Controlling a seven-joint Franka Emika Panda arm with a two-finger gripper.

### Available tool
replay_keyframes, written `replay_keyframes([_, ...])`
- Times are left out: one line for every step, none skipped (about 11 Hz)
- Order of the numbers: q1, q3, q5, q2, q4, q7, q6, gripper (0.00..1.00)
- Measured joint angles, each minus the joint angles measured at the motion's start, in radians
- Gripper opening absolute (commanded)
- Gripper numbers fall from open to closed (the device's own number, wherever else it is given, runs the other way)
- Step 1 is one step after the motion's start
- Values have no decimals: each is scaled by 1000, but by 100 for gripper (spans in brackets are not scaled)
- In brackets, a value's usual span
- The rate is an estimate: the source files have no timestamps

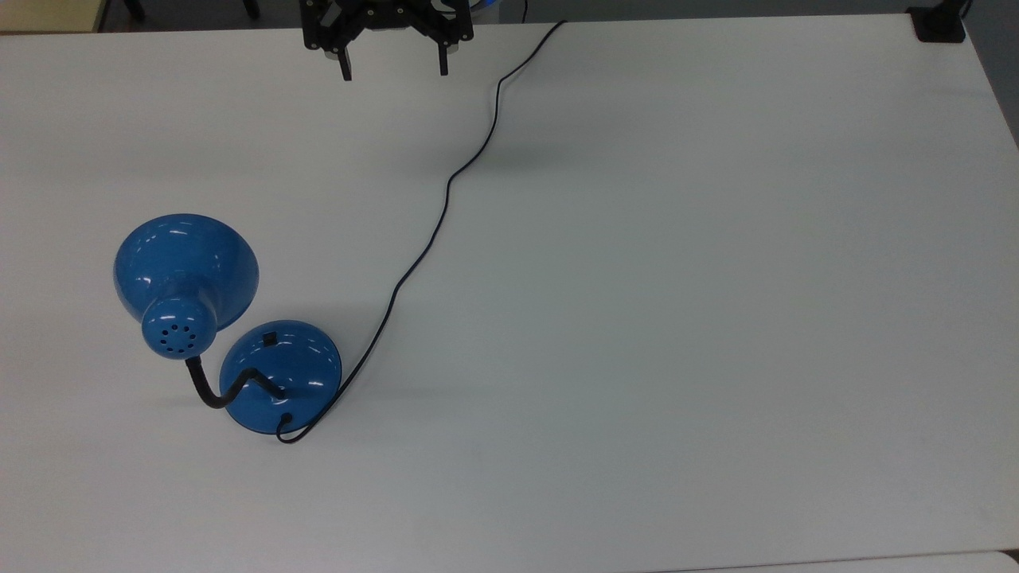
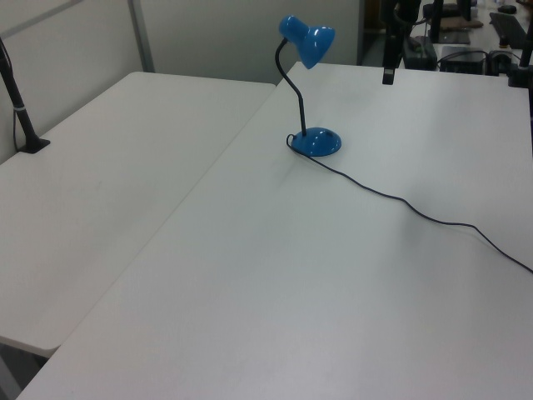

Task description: Turn on the lamp

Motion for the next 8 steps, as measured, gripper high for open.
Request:
replay_keyframes([-2,0,-3,4,-2,-44,0,100])
replay_keyframes([-9,0,-16,11,-2,-83,0,100])
replay_keyframes([-20,0,-27,18,-3,-101,0,95])
replay_keyframes([-31,1,-47,29,-4,-108,0,83])
replay_keyframes([-47,1,-63,48,-4,-117,2,71])
replay_keyframes([-69,1,-65,79,-5,-121,42,57])
replay_keyframes([-89,1,-65,112,-6,-122,101,37])
replay_keyframes([-109,1,-64,153,-8,-122,173,21])
